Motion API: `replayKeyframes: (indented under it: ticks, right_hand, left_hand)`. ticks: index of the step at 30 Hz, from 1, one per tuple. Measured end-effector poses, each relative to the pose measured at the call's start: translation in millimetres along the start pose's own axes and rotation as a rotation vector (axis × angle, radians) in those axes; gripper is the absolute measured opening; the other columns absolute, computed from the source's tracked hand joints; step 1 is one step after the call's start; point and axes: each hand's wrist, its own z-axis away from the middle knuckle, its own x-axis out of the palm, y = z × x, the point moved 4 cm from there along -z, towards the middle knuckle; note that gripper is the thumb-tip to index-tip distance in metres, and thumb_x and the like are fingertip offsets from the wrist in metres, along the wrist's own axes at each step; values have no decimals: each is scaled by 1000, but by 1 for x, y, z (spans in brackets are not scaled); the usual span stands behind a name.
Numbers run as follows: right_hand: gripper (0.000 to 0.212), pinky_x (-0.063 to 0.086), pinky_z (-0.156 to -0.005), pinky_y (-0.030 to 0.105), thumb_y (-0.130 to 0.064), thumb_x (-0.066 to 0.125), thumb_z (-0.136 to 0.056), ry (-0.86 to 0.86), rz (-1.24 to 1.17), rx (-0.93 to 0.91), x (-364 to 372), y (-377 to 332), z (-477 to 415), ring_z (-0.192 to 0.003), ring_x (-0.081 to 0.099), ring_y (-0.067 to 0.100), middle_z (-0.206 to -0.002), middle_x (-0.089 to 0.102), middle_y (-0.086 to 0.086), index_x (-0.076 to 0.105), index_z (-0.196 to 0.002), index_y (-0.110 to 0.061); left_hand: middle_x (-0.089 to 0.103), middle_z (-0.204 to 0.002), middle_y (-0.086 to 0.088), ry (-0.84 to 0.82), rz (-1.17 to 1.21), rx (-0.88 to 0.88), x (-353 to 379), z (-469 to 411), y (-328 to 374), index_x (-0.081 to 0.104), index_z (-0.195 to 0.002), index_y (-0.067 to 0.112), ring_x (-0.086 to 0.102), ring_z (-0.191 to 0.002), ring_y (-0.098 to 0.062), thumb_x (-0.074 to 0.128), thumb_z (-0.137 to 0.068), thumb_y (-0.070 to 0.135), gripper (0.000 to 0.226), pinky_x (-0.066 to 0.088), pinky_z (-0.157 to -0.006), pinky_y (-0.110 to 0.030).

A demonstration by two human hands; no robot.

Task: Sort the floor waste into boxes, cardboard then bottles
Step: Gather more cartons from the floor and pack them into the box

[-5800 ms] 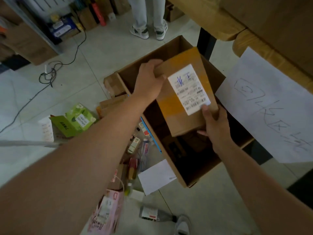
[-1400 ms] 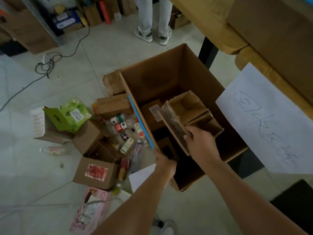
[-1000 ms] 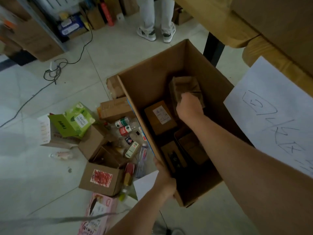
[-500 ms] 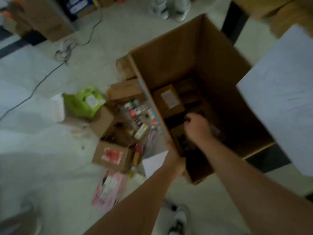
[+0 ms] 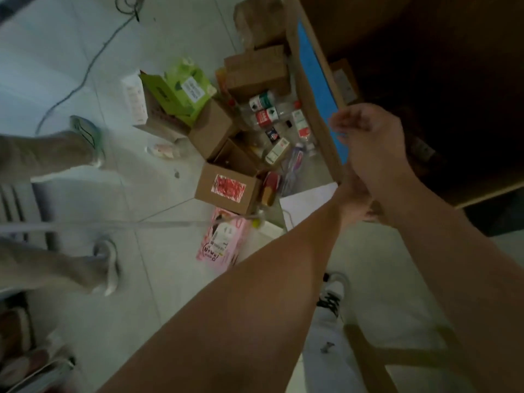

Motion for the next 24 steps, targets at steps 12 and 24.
replayKeyframes:
  ticks: [12, 24]
  right_hand:
    - [24, 53, -86, 32, 2, 45, -92, 345, 65, 261, 67, 198, 30, -96, 62, 19, -101, 65, 6, 66, -98, -9]
    - [73, 34, -111, 46, -33, 53, -96, 186, 698, 562, 94, 380, -81, -141, 30, 38, -157, 22, 17, 15, -153, -8]
  left_hand:
    - [32, -155, -1, 208, -109, 66, -133, -32, -130, 25, -152, 15, 30, -143, -16, 30, -98, -7, 59, 25, -116, -29]
    - [22, -157, -13, 360, -565, 133, -215, -183, -164, 19, -153, 12, 28, -143, -30, 46, -98, 9, 62, 26, -118, -39]
